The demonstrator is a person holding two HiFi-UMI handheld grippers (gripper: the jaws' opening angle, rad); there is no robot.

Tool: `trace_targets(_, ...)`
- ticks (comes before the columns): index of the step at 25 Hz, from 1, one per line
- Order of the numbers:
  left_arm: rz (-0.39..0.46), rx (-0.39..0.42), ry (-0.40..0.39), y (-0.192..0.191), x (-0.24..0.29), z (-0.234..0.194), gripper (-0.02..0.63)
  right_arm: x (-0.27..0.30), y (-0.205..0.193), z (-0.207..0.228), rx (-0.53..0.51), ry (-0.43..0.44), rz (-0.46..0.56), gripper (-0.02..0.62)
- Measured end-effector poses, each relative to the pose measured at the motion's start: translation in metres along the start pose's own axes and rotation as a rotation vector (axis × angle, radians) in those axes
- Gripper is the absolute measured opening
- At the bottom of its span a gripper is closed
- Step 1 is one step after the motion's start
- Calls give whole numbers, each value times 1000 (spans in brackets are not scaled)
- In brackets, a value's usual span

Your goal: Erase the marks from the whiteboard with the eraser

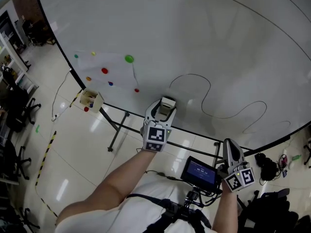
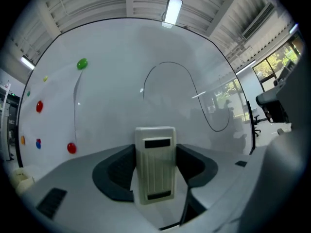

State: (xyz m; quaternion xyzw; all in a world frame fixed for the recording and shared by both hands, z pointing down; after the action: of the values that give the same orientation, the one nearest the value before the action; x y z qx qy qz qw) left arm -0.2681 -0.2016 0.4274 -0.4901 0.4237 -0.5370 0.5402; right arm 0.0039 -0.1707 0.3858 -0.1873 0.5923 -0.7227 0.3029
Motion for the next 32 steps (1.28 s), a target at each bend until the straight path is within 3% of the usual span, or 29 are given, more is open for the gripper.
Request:
trace_targets(4, 52, 7, 14, 13, -2, -4, 295, -5, 4, 3, -10, -9, 5, 15)
trace_targets(11, 153, 161, 60, 86, -9, -11, 293, -8, 5, 4, -4, -22, 14, 15)
trace_targets(19, 262, 269, 40, 138, -15, -5, 293, -14, 8, 7, 2, -39, 32, 15)
trace_targets(24, 187, 383, 22, 152, -16, -4, 293, -19, 6, 13, 12, -58, 37, 15)
trace_targets(32, 180, 543, 2, 160, -13, 5, 293, -21, 1, 20, 29, -73, 38, 15)
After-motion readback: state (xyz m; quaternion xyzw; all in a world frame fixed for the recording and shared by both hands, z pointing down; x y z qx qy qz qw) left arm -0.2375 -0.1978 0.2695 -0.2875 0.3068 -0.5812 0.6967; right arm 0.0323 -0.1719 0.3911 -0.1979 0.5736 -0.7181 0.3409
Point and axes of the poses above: the fingertips, and each gripper's own axes: x forward along the fingers, z to its right, y out of its top, the point moved 1 cm from there along -x, backward along the fingers, and after that the axes turned 3 degrees about -y, right-handed, at the moved point
